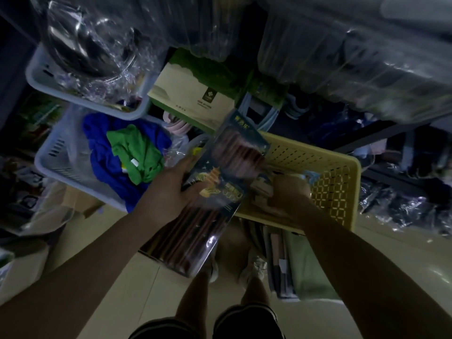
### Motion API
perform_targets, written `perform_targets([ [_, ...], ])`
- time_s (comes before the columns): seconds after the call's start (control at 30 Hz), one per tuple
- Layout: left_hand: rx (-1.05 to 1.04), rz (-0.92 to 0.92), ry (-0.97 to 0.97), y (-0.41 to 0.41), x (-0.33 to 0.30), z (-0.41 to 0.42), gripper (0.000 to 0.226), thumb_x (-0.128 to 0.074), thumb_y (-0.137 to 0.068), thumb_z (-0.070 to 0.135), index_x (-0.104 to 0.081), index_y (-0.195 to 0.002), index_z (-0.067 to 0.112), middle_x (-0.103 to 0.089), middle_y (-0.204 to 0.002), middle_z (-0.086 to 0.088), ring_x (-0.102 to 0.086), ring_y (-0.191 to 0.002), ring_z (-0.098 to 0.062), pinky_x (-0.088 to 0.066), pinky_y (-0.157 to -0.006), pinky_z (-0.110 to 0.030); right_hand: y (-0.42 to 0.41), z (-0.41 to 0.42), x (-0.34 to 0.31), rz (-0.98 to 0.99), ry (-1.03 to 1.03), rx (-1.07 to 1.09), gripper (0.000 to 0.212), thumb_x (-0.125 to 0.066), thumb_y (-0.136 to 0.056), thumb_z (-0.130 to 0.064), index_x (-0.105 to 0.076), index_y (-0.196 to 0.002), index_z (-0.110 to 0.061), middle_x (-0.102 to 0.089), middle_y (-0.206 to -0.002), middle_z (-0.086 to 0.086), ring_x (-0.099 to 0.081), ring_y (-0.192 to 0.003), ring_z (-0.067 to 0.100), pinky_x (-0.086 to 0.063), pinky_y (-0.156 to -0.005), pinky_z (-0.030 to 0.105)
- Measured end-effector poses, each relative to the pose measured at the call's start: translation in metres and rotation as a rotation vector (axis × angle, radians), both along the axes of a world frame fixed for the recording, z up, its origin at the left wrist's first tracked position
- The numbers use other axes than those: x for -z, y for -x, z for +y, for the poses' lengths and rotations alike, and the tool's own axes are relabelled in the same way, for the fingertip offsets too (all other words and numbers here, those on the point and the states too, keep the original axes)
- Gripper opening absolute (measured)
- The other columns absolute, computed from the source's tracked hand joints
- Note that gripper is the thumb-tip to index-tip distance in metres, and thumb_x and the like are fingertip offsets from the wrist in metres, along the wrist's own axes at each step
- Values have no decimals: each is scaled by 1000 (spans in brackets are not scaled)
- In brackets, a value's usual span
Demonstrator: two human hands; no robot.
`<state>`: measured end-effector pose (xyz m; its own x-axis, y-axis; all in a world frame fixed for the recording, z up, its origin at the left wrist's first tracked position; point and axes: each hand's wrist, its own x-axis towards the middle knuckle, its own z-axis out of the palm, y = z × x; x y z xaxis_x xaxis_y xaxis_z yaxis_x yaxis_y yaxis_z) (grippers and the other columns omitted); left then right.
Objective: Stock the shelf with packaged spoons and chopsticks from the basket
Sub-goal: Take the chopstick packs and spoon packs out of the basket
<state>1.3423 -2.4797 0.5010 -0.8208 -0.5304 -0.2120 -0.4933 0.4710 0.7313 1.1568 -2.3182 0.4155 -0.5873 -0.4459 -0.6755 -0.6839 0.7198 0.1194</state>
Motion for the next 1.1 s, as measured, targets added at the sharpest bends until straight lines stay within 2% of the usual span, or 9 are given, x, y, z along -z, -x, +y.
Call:
perform_targets([
  [0.1, 55, -172, -71, 0, -2, -3, 50, -59, -86, 23, -43, -129, 3, -59, -120, -18, -57, -103, -25, -30, -62, -14, 7, 12, -34, 111, 90, 69, 42, -66, -77, -38, -55, -109, -14, -66, -106, 8, -64, -98, 27, -49, -73, 33],
  [0.2, 134, -176, -85, 3, -15, 0, 46, -62, -83, 24, -43, -120, 3, -57, -102, -9, -57, -94, -26, -36, -64, -22, 11, 33, -72, 46, 162, 169, 46, -65, -75, -44, -56, -107, -12, -65, -103, 10, -64, -97, 31, -48, -70, 33],
  [0.33, 279, -148, -19, 14, -47, 20, 43, -60, -85, 27, -39, -118, 10, -57, -109, -8, -58, -96, -26, -47, -74, -36, 3, 81, -115, -205, 343, 505, 41, -68, -77, -40, -55, -103, -11, -55, -86, 6, -60, -89, 30, -39, -68, 29],
  [0.5, 346, -20, -38, 31, -91, 67, 47, -56, -87, 31, -35, -126, 17, -53, -111, 2, -54, -101, -17, -44, -76, -31, -19, 172, -171, -460, 744, 1034, 6, -61, -86, -15, -61, -84, -9, -57, -72, 4, -54, -66, 18, -41, -55, 24],
  [0.63, 370, 139, -82, 53, -123, 128, 35, -57, -87, 23, -37, -116, 25, -47, -110, 8, -47, -104, -10, -38, -81, -27, -28, 259, -204, -460, 1019, 1296, 21, -55, -90, -13, -56, -68, -9, -54, -57, 9, -52, -52, 22, -39, -49, 26],
  [0.77, 372, 282, -125, 83, -142, 219, 31, -57, -87, 16, -36, -107, 26, -46, -97, 19, -45, -92, 4, -35, -78, -18, -24, 349, -224, -386, 1141, 1387, 27, -56, -85, -22, -53, -66, -4, -48, -39, 9, -44, -31, 20, -34, -34, 22],
  [0.83, 349, 295, -215, 97, -149, 271, 30, -56, -88, 15, -36, -108, 25, -44, -97, 24, -44, -89, 14, -34, -82, -18, -22, 393, -234, -370, 1189, 1397, 27, -58, -81, -27, -55, -71, -3, -49, -42, 12, -44, -32, 24, -36, -38, 26],
  [1.0, 317, 393, -390, 141, -174, 383, 32, -59, -86, 12, -44, -92, 40, -59, -104, 6, -56, -107, -20, -44, -97, -43, -6, 497, -265, -245, 1251, 1329, 24, -62, -81, -26, -58, -69, -6, -52, -56, 15, -50, -52, 27, -40, -55, 37],
  [1.1, 246, 506, -438, 169, -201, 440, 30, -59, -85, 10, -45, -89, 36, -61, -100, 6, -56, -97, -16, -42, -90, -33, 11, 548, -294, -244, 1309, 1271, 28, -60, -83, -26, -59, -77, 2, -52, -64, 18, -50, -55, 28, -39, -54, 33],
])
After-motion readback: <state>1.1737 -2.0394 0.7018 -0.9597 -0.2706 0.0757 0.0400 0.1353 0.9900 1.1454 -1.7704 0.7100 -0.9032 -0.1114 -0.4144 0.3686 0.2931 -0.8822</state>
